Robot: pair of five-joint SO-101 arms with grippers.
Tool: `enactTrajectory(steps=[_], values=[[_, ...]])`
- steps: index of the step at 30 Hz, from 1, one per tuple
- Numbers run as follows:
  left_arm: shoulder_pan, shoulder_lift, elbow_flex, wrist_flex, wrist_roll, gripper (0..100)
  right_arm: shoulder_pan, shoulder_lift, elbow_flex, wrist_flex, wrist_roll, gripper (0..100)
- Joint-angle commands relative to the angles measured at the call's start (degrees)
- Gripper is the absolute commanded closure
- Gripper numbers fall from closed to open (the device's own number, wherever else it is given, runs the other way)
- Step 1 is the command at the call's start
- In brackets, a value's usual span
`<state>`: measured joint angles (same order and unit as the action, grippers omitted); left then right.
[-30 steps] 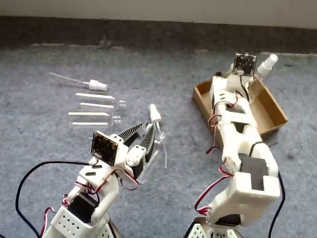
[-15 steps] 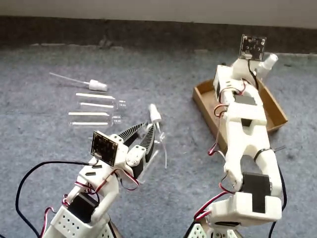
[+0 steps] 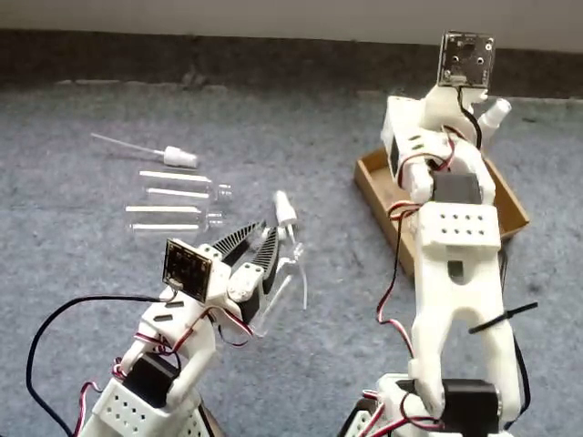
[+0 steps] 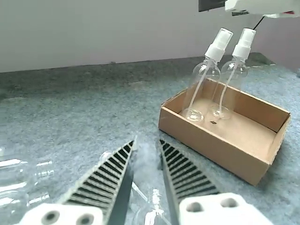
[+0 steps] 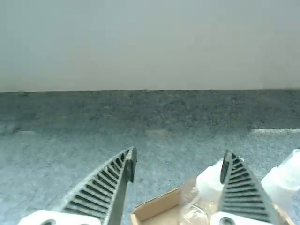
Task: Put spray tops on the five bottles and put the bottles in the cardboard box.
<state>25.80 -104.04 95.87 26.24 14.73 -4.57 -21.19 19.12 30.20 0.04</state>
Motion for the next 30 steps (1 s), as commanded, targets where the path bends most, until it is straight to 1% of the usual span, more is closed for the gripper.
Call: enactTrajectory(steps=[1,5,8,11,13,18,20,25,28,29,30], values=[[-5.3,-0.7,-0.3,-2.1,-0.5,97,-4.8,-8.6,-2.1,4.4,0.0,75.2],[-14.4,-0.7,-1.0,-5.8,-0.5,97,-9.1,-13.8,3.6,7.6,0.0,75.3],[-22.2,-0.7,-2.7,-5.9,-0.3,97,-11.5,-16.4,8.0,8.4,0.0,75.3],[-27.9,-0.7,-3.8,-5.8,-0.2,97,-13.0,-18.2,12.4,8.4,0.0,75.5],[-30.2,-0.7,-4.0,-5.9,-0.2,97,-13.7,-19.1,14.9,8.4,0.0,78.7],[-31.8,-0.7,-4.2,-5.9,-0.1,97,-16.1,-20.1,20.7,8.5,0.0,94.3],[-31.8,-0.7,-4.2,-5.9,-0.1,97,-17.8,-20.1,23.2,9.2,0.0,97.3],[-31.8,-0.7,-4.1,-5.9,-0.3,97,-24.2,-19.6,26.1,20.1,-0.4,95.8],[-31.8,-0.7,-4.0,-5.9,-0.3,97,-28.3,-19.6,26.1,24.0,-0.7,92.6],[-31.8,-0.7,-4.0,-5.9,-0.3,97,-29.7,-19.6,26.4,24.0,-2.4,91.0],[-31.8,-0.7,-4.0,-5.9,-0.3,97,-31.3,-19.6,26.5,24.2,-5.6,89.2]])
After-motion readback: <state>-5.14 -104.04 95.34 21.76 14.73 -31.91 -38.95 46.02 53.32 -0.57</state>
